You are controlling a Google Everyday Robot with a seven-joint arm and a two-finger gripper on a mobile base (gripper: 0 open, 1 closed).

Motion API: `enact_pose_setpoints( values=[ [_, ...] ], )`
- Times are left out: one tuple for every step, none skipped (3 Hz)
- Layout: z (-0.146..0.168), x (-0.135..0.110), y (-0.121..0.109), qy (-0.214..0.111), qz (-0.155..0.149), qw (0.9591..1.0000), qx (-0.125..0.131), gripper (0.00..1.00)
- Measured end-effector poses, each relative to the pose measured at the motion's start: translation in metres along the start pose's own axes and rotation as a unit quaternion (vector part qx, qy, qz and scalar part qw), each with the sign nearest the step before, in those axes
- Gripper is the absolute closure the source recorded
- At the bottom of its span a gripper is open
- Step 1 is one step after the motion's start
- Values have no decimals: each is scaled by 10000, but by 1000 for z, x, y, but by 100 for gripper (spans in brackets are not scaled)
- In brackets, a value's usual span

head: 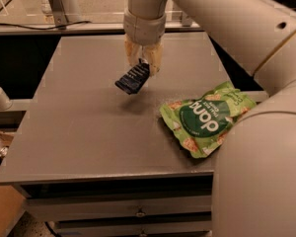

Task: Pick rxbar blueberry

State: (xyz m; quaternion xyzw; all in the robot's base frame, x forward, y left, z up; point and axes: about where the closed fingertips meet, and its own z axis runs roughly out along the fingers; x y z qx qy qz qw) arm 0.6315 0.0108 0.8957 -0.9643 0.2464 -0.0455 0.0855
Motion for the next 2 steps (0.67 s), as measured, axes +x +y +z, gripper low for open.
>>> enact_pose_setpoints(
  values=[
    [-42,-12,-11,105,143,9986,496,100],
    [-42,-12,-12,106,143,9986,497,100]
  ],
)
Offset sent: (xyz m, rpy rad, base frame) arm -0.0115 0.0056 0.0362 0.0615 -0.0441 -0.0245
